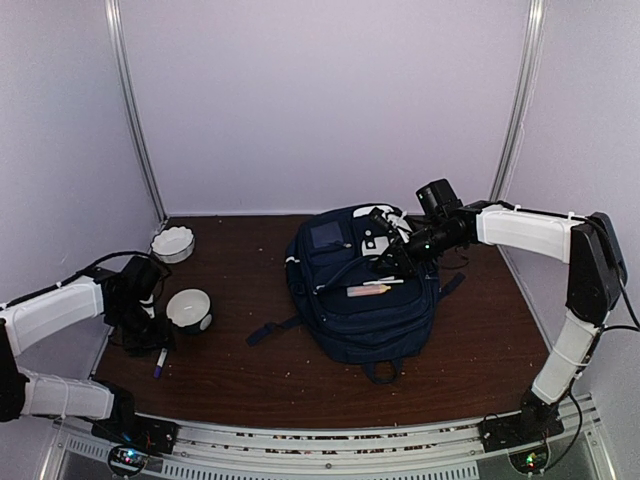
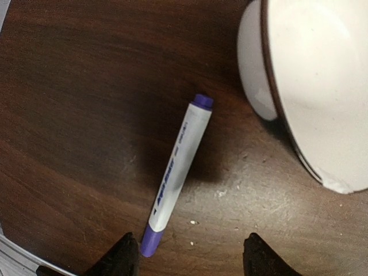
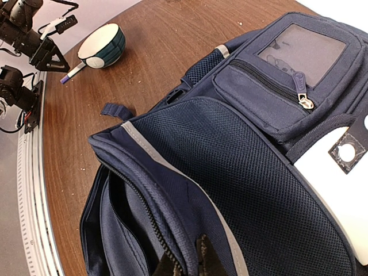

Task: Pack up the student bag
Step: Pick up the pen at the corner of the board.

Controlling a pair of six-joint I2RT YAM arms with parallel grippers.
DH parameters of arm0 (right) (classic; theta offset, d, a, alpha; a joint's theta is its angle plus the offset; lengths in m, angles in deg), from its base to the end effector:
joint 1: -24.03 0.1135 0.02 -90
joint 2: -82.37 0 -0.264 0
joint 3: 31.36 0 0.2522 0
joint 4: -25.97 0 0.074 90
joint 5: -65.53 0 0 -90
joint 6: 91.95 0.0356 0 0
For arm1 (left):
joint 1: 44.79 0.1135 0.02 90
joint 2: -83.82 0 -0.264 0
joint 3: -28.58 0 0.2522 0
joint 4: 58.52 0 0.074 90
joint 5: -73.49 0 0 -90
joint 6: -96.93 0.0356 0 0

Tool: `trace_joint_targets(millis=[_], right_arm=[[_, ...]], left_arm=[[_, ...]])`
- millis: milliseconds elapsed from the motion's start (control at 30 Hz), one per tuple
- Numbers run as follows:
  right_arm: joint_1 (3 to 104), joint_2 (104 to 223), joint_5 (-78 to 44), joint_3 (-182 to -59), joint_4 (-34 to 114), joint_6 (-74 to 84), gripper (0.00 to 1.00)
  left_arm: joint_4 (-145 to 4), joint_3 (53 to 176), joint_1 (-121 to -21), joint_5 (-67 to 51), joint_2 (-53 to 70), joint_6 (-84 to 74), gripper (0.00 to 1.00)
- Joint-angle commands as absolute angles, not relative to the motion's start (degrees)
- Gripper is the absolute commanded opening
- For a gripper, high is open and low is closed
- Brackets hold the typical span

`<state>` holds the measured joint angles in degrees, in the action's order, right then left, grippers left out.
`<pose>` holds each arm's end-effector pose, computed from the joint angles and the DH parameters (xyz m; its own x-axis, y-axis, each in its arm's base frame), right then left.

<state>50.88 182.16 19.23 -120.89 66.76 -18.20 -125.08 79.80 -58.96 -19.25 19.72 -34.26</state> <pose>0.3241 0.1917 0.2512 -0.4663 -0.4628 -0.7539 -0.8797 0.3326 0.3399 0.1658 -0.0401 0.1871 -0.8727 -0.4581 -0.1689 -0.4501 0.8889 -0.0853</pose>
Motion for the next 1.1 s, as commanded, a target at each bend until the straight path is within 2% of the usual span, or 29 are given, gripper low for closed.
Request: trace_joint_targets(millis=[0,267,400,533,600,733,1067], right_arm=[[50.8,181.9,20.4,-122.5,66.4,-17.7,0.07],[50.6,182.0,20.4,-122.4,66.4,-17.7,0.07],[50.6,182.2,20.6,-122.6,66.4,-17.5,0.07],[50.6,182.1,20.4,-122.6,66.4,-17.4,0.07],[50.6,182.1,20.3,-122.5,66.4,-17.4,0.07],[50.6,182.4,20.2,-122.6,66.4,-17.3,0.07],[50.6,182.5,20.5,-122.6,66.3,-17.2,0.07]], left_arm=[[-118.4,76.8,-58.6,-23.0,19.1,-36.5,0.64],[-111.4,72.1,-58.6,-20.2,16.8,-36.4,0.61],[-110.1,70.7,-58.6,-18.5,14.2,-38.2,0.47],[-110.0,70.6,-58.6,-18.3,13.6,-38.8,0.4],[-110.1,70.3,-58.6,-18.0,14.2,-39.1,0.29],[-110.4,69.2,-58.6,-16.5,15.3,-40.2,0.17],[-114.5,67.9,-59.3,-12.0,22.7,-45.4,0.07]])
